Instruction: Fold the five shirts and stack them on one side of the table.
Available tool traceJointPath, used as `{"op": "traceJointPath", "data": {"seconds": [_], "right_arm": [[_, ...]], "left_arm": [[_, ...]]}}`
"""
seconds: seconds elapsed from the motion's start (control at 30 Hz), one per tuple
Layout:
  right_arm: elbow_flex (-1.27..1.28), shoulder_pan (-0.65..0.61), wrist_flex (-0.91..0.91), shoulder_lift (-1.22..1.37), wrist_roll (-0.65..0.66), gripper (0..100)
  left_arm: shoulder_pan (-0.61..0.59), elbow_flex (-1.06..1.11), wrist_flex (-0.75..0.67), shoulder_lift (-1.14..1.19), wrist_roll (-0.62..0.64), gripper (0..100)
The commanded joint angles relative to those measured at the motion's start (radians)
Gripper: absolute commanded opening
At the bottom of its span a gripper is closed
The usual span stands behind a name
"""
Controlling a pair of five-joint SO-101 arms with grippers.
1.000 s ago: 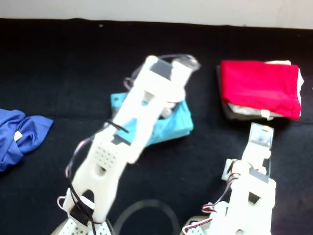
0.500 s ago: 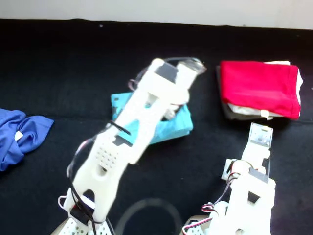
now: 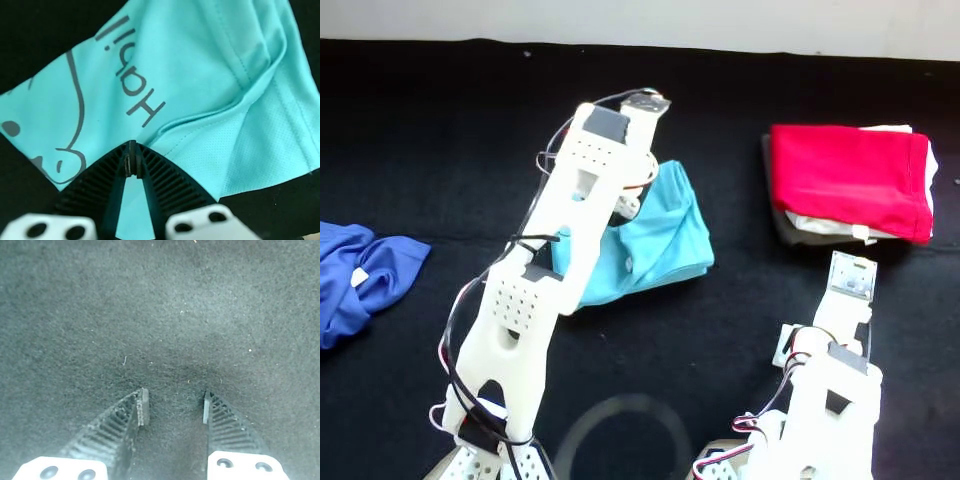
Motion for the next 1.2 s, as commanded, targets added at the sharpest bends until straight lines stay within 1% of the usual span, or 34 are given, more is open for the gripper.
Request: {"op": "traceJointPath", "data": {"seconds": [0.0, 0.07, 0.17, 0.43, 0.6, 0.67, 1.0, 1.1, 1.17], "right_arm": [[0.012, 0.001, -0.024, -0.001, 0.003, 18.3], [0.012, 0.001, -0.024, -0.001, 0.003, 18.3], [0.012, 0.001, -0.024, -0.001, 0.003, 18.3], [0.012, 0.001, -0.024, -0.001, 0.003, 18.3], [0.012, 0.001, -0.024, -0.001, 0.003, 18.3], [0.012, 0.001, -0.024, -0.001, 0.003, 18.3], [0.012, 0.001, -0.024, -0.001, 0.003, 18.3], [0.012, 0.001, -0.025, -0.001, 0.003, 18.3], [0.012, 0.001, -0.025, -0.001, 0.003, 18.3]], "left_arm": [[0.018, -0.007, -0.002, 0.016, 0.028, 1], [0.044, -0.012, -0.002, 0.039, 0.068, 1], [0.108, -0.013, -0.005, 0.027, 0.092, 1], [0.28, -0.01, 0.006, -0.054, 0.092, 1], [0.335, -0.012, 0.034, -0.12, 0.092, 1], [0.326, -0.007, 0.034, -0.159, 0.086, 1], [0.09, -0.001, 0.026, -0.163, 0.084, 1], [0.088, 0.01, 0.028, -0.094, 0.087, 1], [0.117, 0.01, 0.028, -0.051, 0.091, 1]]}}
